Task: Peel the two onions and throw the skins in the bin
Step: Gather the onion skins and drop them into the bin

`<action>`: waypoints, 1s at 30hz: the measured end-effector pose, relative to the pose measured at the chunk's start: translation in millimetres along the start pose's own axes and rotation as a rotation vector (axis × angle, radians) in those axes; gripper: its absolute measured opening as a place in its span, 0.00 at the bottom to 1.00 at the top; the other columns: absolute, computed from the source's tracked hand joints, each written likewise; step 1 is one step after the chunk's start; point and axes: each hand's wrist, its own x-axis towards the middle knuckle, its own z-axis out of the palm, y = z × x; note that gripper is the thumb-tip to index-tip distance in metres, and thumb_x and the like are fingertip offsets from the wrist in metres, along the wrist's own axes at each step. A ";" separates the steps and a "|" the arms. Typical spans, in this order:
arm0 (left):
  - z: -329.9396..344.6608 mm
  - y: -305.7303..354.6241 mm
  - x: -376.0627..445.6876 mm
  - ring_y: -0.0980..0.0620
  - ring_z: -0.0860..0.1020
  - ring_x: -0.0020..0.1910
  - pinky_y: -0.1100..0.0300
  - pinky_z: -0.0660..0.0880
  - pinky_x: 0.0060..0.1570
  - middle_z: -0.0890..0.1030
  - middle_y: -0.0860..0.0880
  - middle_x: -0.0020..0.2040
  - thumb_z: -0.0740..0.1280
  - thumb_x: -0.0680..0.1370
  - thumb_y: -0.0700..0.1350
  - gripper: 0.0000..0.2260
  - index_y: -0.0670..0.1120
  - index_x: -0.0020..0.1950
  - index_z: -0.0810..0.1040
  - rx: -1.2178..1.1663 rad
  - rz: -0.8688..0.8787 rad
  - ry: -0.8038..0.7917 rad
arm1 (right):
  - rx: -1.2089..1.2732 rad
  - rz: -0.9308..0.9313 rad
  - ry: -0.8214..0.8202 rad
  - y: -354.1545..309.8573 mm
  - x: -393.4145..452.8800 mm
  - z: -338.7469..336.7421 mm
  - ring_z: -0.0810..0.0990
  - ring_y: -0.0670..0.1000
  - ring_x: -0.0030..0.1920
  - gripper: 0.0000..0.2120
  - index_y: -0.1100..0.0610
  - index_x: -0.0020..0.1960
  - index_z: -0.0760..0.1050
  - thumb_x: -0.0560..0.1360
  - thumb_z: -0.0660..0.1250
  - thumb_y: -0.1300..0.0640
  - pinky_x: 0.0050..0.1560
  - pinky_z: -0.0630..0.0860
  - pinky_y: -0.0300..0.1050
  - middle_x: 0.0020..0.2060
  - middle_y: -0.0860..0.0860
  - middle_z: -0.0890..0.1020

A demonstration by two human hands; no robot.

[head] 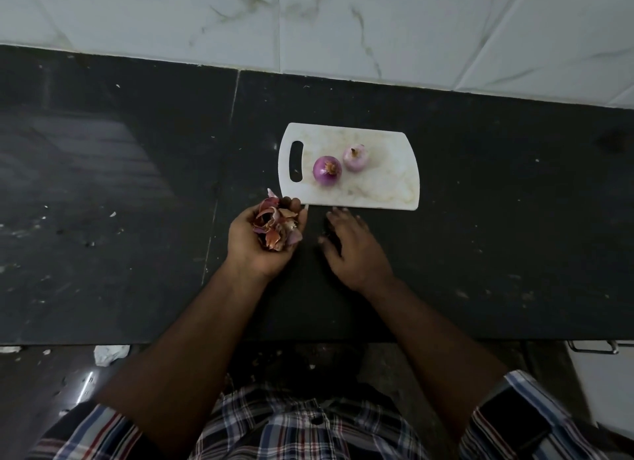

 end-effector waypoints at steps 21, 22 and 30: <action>-0.8 -6.3 0.8 0.45 0.84 0.41 0.48 0.80 0.52 0.83 0.42 0.43 0.61 0.76 0.42 0.13 0.39 0.41 0.83 0.008 -0.040 0.008 | -0.007 0.313 0.222 -29.8 -45.6 20.0 0.60 0.57 0.78 0.27 0.62 0.76 0.63 0.82 0.56 0.48 0.78 0.54 0.51 0.76 0.58 0.65; -1.8 -5.8 0.1 0.45 0.84 0.41 0.49 0.80 0.53 0.83 0.43 0.43 0.60 0.77 0.42 0.14 0.38 0.40 0.83 0.011 -0.039 0.011 | 0.048 0.274 0.206 -36.2 -36.3 19.8 0.60 0.56 0.78 0.25 0.62 0.76 0.64 0.82 0.57 0.51 0.78 0.54 0.47 0.76 0.58 0.66; -8.9 0.0 -13.0 0.45 0.82 0.47 0.48 0.81 0.53 0.83 0.41 0.44 0.62 0.74 0.41 0.09 0.39 0.45 0.81 0.030 0.015 0.018 | 0.318 0.188 0.240 -0.7 -3.8 -21.9 0.75 0.47 0.67 0.18 0.59 0.69 0.75 0.79 0.62 0.60 0.72 0.68 0.46 0.65 0.54 0.79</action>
